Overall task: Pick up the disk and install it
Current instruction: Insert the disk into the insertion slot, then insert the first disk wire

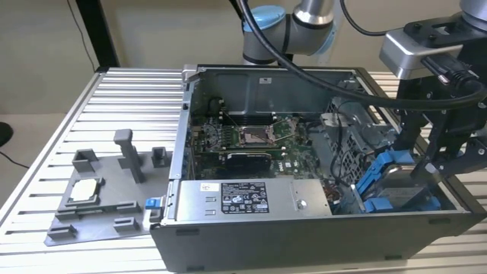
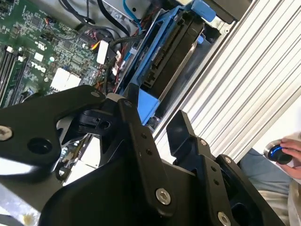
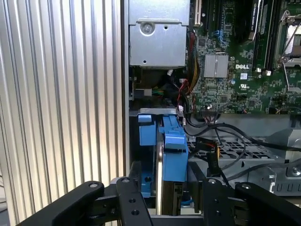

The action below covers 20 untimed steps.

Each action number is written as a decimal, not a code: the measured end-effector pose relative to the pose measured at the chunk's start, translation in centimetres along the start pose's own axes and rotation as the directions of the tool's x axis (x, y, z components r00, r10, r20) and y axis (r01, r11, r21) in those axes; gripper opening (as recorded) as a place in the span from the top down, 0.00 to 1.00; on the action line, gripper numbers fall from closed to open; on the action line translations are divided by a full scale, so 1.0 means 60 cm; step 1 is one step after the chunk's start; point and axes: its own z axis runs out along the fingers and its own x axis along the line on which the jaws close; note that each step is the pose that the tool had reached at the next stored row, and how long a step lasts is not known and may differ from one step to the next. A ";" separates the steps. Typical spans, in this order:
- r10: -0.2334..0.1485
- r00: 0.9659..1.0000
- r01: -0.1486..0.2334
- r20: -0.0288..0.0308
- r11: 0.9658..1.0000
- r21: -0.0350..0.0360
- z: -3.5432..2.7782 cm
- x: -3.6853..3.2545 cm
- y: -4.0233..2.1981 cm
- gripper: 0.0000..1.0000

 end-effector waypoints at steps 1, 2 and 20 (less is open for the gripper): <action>0.000 1.000 0.000 0.000 1.000 0.000 0.000 0.000 0.000 0.00; 0.001 1.000 -0.001 0.000 1.000 0.000 -0.001 0.000 0.000 0.00; 0.010 1.000 -0.010 -0.001 1.000 0.001 -0.008 -0.002 -0.001 0.00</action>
